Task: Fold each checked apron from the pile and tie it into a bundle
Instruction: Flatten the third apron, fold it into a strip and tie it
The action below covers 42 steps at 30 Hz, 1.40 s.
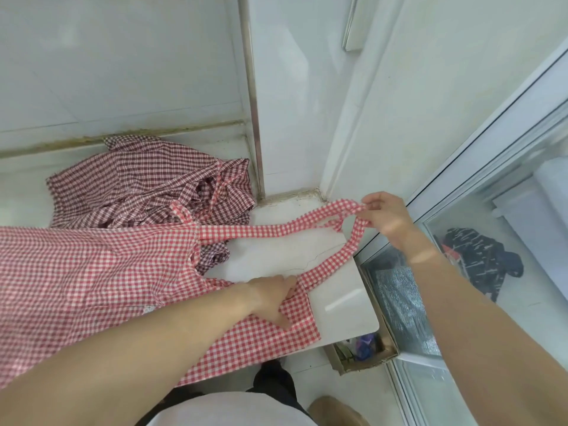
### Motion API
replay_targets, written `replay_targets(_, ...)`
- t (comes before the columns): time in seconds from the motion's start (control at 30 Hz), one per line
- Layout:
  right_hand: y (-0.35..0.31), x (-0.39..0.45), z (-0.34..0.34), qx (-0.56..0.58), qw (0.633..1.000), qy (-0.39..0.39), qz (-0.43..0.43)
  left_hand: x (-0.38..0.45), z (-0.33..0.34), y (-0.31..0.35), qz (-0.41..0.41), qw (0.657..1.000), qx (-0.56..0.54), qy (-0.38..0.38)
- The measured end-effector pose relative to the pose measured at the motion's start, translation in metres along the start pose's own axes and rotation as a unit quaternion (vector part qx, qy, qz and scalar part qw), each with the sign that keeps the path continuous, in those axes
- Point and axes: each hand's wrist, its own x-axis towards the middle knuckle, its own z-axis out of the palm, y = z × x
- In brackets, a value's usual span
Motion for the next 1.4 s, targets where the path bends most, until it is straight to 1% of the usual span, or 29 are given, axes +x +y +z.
replay_targets(0.03, 0.002, 0.002, 0.002, -0.027, 1.0, -0.015, -0.005, -0.001, -0.005, 0.0, -0.004, 1.0, -0.026, -0.011)
replay_targets(0.07, 0.003, 0.003, 0.004, -0.05, 0.999, -0.009, -0.014, -0.001, -0.011, -0.001, -0.011, 0.999, -0.052, -0.01)
replay_targets(0.1, 0.004, 0.004, 0.004, -0.066, 0.998, 0.007, -0.021, -0.002, -0.018, -0.002, -0.017, 0.997, -0.072, 0.014)
replay_targets(0.13, 0.005, 0.005, 0.005, -0.078, 0.996, 0.022, -0.024, -0.003, -0.023, -0.005, -0.019, 0.994, -0.088, 0.069)
replay_targets(0.17, 0.008, 0.006, 0.008, -0.088, 0.996, 0.026, -0.021, -0.005, -0.029, -0.009, -0.022, 0.984, -0.095, 0.15)
replay_targets(0.23, 0.009, 0.005, 0.013, -0.11, 0.994, -0.003, 0.001, -0.008, -0.042, -0.02, -0.027, 0.941, -0.056, 0.333)
replay_targets(0.27, 0.009, 0.002, 0.016, -0.116, 0.993, -0.029, 0.012, -0.01, -0.049, -0.027, -0.027, 0.919, -0.018, 0.394)
replay_targets(0.3, 0.008, -0.001, 0.02, -0.116, 0.991, -0.059, 0.022, -0.011, -0.054, -0.036, -0.03, 0.91, 0.016, 0.413)
replay_targets(0.33, 0.007, -0.003, 0.023, -0.117, 0.989, -0.088, 0.028, -0.012, -0.06, -0.046, -0.046, 0.917, 0.045, 0.394)
replay_targets(0.4, 0.007, -0.006, 0.027, -0.135, 0.982, -0.128, 0.024, -0.014, -0.067, -0.062, -0.093, 0.944, 0.08, 0.305)
replay_targets(0.47, 0.009, -0.005, 0.029, -0.16, 0.979, -0.126, 0.01, -0.014, -0.068, -0.074, -0.138, 0.956, 0.098, 0.238)
replay_targets(0.5, 0.01, -0.002, 0.03, -0.161, 0.981, -0.11, 0.003, -0.014, -0.068, -0.079, -0.155, 0.956, 0.104, 0.226)
replay_targets(0.57, 0.01, -0.001, 0.028, -0.131, 0.989, -0.067, -0.003, -0.015, -0.068, -0.086, -0.171, 0.95, 0.113, 0.236)
replay_targets(0.67, 0.004, 0.0, 0.019, -0.092, 0.996, 0.007, 0.003, -0.02, -0.073, -0.091, -0.181, 0.933, 0.096, 0.296)
replay_targets(0.73, 0.001, 0.001, 0.013, -0.072, 0.996, 0.043, 0.022, -0.021, -0.078, -0.092, -0.206, 0.92, 0.084, 0.323)
replay_targets(0.8, -0.003, 0.001, 0.011, -0.043, 0.998, 0.034, 0.043, -0.019, -0.083, -0.089, -0.241, 0.914, 0.08, 0.317)
replay_targets(0.83, -0.006, -0.001, 0.012, -0.035, 0.998, 0.009, 0.048, -0.018, -0.084, -0.086, -0.251, 0.913, 0.071, 0.313)
replay_targets(0.87, -0.01, -0.004, 0.012, -0.025, 0.998, -0.022, 0.049, -0.016, -0.086, -0.081, -0.246, 0.917, 0.059, 0.309)
replay_targets(0.9, -0.014, -0.008, 0.012, -0.013, 0.997, -0.057, 0.045, -0.013, -0.088, -0.073, -0.222, 0.925, 0.043, 0.305)
replay_targets(1.0, -0.029, -0.019, 0.013, 0.058, 0.987, -0.148, 0.025, 0.001, -0.092, -0.043, -0.101, 0.957, -0.006, 0.272)
replay_targets(1.07, -0.037, -0.022, 0.014, 0.077, 0.981, -0.177, 0.008, 0.011, -0.096, -0.02, -0.052, 0.958, -0.035, 0.279)
replay_targets(1.2, -0.048, -0.027, 0.011, 0.073, 0.973, -0.217, -0.025, 0.023, -0.111, 0.01, -0.002, 0.945, -0.074, 0.317)
replay_targets(1.27, -0.05, -0.028, 0.006, 0.069, 0.972, -0.22, -0.032, 0.024, -0.121, 0.013, 0.007, 0.941, -0.102, 0.323)
replay_targets(1.3, -0.049, -0.027, 0.003, 0.063, 0.976, -0.208, -0.031, 0.022, -0.127, 0.011, 0.011, 0.94, -0.118, 0.32)
replay_targets(1.4, -0.041, -0.021, -0.003, 0.047, 0.992, -0.117, -0.017, 0.012, -0.144, 0.006, 0.029, 0.946, -0.158, 0.281)
